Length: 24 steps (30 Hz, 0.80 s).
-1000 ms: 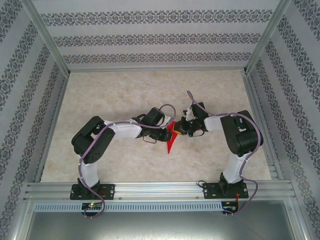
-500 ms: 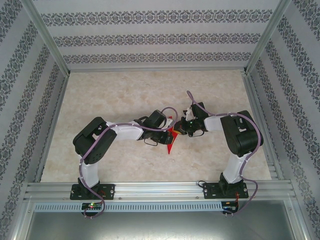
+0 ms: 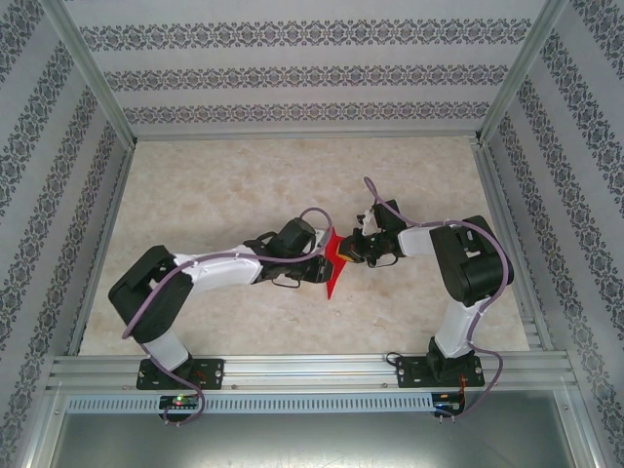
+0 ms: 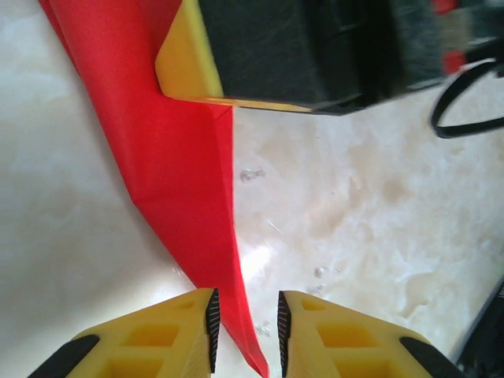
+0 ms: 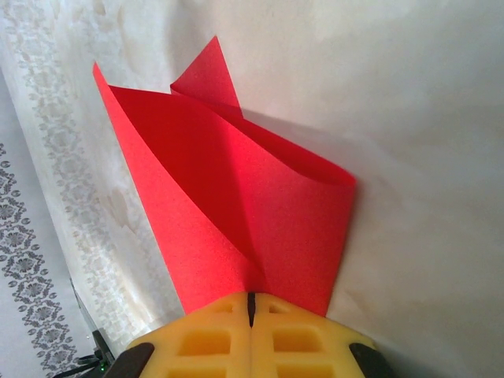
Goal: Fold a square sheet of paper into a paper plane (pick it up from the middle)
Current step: Fold the wing for the fifth time at the center of the table.
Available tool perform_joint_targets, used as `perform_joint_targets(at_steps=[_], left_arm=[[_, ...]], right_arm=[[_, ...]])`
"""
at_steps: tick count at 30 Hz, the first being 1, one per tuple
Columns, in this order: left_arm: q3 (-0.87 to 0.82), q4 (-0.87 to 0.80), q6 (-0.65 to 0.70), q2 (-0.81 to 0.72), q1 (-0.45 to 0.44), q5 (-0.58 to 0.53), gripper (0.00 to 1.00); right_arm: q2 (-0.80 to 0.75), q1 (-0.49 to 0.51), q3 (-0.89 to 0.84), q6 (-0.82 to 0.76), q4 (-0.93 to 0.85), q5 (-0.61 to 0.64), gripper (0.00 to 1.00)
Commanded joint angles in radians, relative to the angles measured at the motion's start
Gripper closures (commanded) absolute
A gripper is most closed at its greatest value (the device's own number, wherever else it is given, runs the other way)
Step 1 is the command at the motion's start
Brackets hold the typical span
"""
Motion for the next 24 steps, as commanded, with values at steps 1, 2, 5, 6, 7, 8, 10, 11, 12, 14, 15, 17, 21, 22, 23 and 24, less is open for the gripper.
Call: perform_joint_targets(at_steps=[1, 2, 5, 6, 7, 8, 10, 11, 12, 14, 15, 17, 21, 22, 23, 24], left_arm=[[-0.020, -0.065, -0.069, -0.026, -0.055, -0.089, 0.70], [-0.019, -0.079, -0.081, -0.027, -0.068, -0.113, 0.70], [-0.019, -0.106, -0.124, -0.020, -0.099, -0.180, 0.70], [-0.014, -0.115, -0.133, -0.015, -0.114, -0.204, 0.69], [-0.004, -0.127, -0.138, -0.009, -0.126, -0.226, 0.69], [0.008, -0.142, -0.139, 0.003, -0.138, -0.246, 0.69], [0.034, -0.163, -0.142, 0.032, -0.157, -0.266, 0.68], [0.038, -0.158, -0.145, 0.046, -0.160, -0.268, 0.68], [0.040, -0.146, -0.150, 0.057, -0.163, -0.262, 0.68], [0.042, -0.129, -0.154, 0.072, -0.169, -0.255, 0.68], [0.050, -0.139, -0.155, 0.082, -0.173, -0.262, 0.68], [0.064, -0.161, -0.155, 0.100, -0.173, -0.282, 0.69], [0.093, -0.187, -0.143, 0.123, -0.180, -0.308, 0.75], [0.104, -0.204, -0.135, 0.129, -0.185, -0.315, 0.77], [0.116, -0.225, -0.125, 0.135, -0.189, -0.328, 0.79], [0.127, -0.248, -0.118, 0.141, -0.195, -0.344, 0.82]], right_arm=[[0.050, 0.010, -0.050, -0.007, -0.087, 0.174, 1.00], [0.048, 0.010, -0.050, -0.006, -0.087, 0.175, 1.00], [0.039, 0.011, -0.049, -0.005, -0.090, 0.174, 1.00], [0.036, 0.011, -0.049, -0.003, -0.090, 0.173, 1.00], [0.035, 0.012, -0.050, -0.003, -0.090, 0.175, 1.00], [0.032, 0.011, -0.050, -0.002, -0.088, 0.172, 1.00], [0.030, 0.012, -0.050, -0.002, -0.088, 0.171, 1.00], [0.028, 0.011, -0.050, 0.000, -0.088, 0.170, 1.00], [0.029, 0.011, -0.050, -0.001, -0.087, 0.170, 1.00], [0.027, 0.011, -0.052, -0.002, -0.087, 0.168, 1.00], [0.029, 0.011, -0.053, -0.002, -0.087, 0.167, 1.00], [0.029, 0.012, -0.055, -0.002, -0.084, 0.165, 1.00], [0.029, 0.011, -0.055, -0.004, -0.083, 0.164, 1.00], [0.029, 0.010, -0.055, -0.005, -0.084, 0.163, 1.00], [0.027, 0.010, -0.055, -0.005, -0.084, 0.163, 1.00], [0.027, 0.009, -0.055, -0.005, -0.084, 0.162, 1.00]])
